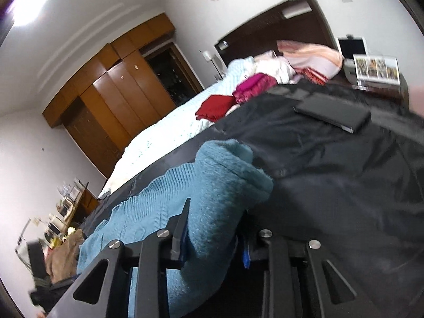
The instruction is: Fold clothes
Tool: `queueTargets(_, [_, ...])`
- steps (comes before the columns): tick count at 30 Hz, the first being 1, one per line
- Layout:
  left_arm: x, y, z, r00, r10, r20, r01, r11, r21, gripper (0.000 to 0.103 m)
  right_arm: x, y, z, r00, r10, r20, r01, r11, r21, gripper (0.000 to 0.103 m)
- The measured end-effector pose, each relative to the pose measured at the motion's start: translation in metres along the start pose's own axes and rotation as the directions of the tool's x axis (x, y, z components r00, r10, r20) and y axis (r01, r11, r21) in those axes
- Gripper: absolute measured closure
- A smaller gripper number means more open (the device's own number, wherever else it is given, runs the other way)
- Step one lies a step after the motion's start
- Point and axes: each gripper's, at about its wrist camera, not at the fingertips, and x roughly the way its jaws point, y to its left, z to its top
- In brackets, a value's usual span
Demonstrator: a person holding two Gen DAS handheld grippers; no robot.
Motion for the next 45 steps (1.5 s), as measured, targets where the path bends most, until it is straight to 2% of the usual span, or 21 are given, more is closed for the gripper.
queueTargets(4, [-0.013, -0.021, 0.021, 0.998, -0.062, -0.029, 0.063, 0.998, 0.029, 0.012, 0.005, 0.011, -0.003, 1.000, -0.008, 0.024, 0.009, 0.998, -0.063, 0.074])
queueTargets(8, [-0.016, -0.062, 0.043, 0.990, -0.121, -0.065, 0.126, 0.989, 0.077, 0.012, 0.005, 0.012, -0.004, 1.000, 0.000, 0.027, 0.002, 0.996, -0.088, 0.074])
queueTargets(12, [-0.011, -0.097, 0.052, 0.982, -0.165, -0.096, 0.173, 0.981, 0.088, 0.012, 0.016, -0.001, 0.004, 0.999, 0.037, -0.019, -0.037, 0.999, -0.037, 0.074])
queueTargets(17, [0.007, -0.112, 0.044, 0.979, -0.154, -0.130, 0.165, 0.983, 0.080, 0.012, 0.028, -0.019, 0.013, 0.992, 0.094, -0.079, -0.091, 0.995, 0.044, 0.073])
queueTargets(19, [0.013, -0.111, 0.041, 0.979, -0.148, -0.143, 0.158, 0.985, 0.063, 0.012, 0.033, -0.023, 0.015, 0.990, 0.099, -0.102, -0.094, 0.994, 0.062, 0.065])
queueTargets(20, [0.016, -0.110, 0.039, 0.978, -0.146, -0.147, 0.155, 0.986, 0.054, 0.012, 0.036, -0.026, 0.015, 0.988, 0.097, -0.118, -0.089, 0.993, 0.075, 0.050])
queueTargets(22, [0.018, -0.105, 0.036, 0.978, -0.146, -0.147, 0.154, 0.987, 0.038, 0.012, 0.044, -0.034, 0.012, 0.983, 0.087, -0.159, -0.069, 0.991, 0.116, 0.039])
queueTargets(27, [0.021, -0.090, 0.032, 0.979, -0.146, -0.141, 0.148, 0.989, 0.006, 0.012, 0.061, -0.056, 0.006, 0.972, 0.096, -0.215, -0.047, 0.973, 0.226, 0.039])
queueTargets(32, [0.025, -0.076, 0.028, 0.976, -0.161, -0.149, 0.161, 0.987, -0.015, 0.012, 0.081, -0.059, 0.013, 0.964, 0.124, -0.237, -0.063, 0.966, 0.250, 0.040])
queueTargets(33, [0.026, -0.074, 0.028, 0.975, -0.165, -0.150, 0.163, 0.986, -0.020, 0.012, 0.085, -0.058, 0.013, 0.963, 0.135, -0.235, -0.074, 0.965, 0.251, 0.043])
queueTargets(34, [0.027, -0.073, 0.028, 0.974, -0.169, -0.150, 0.167, 0.986, -0.026, 0.012, 0.087, -0.056, 0.013, 0.963, 0.141, -0.229, -0.083, 0.966, 0.246, 0.059])
queueTargets(36, [0.027, -0.070, 0.030, 0.973, -0.176, -0.149, 0.173, 0.984, -0.033, 0.012, 0.084, -0.048, 0.013, 0.970, 0.134, -0.201, -0.091, 0.974, 0.208, 0.064])
queueTargets(40, [0.024, -0.066, 0.035, 0.970, -0.187, -0.152, 0.183, 0.982, -0.042, 0.012, 0.064, -0.009, 0.014, 0.993, 0.041, -0.109, -0.041, 0.999, 0.000, 0.068])
queueTargets(42, [0.022, -0.066, 0.040, 0.969, -0.192, -0.155, 0.187, 0.981, -0.049, 0.012, 0.054, 0.015, 0.013, 0.998, -0.004, -0.055, -0.003, 0.993, -0.122, 0.069])
queueTargets(45, [0.022, -0.068, 0.053, 0.961, -0.209, -0.182, 0.196, 0.977, -0.084, 0.012, 0.044, 0.050, 0.006, 0.999, -0.049, 0.015, 0.051, 0.957, -0.285, 0.069])
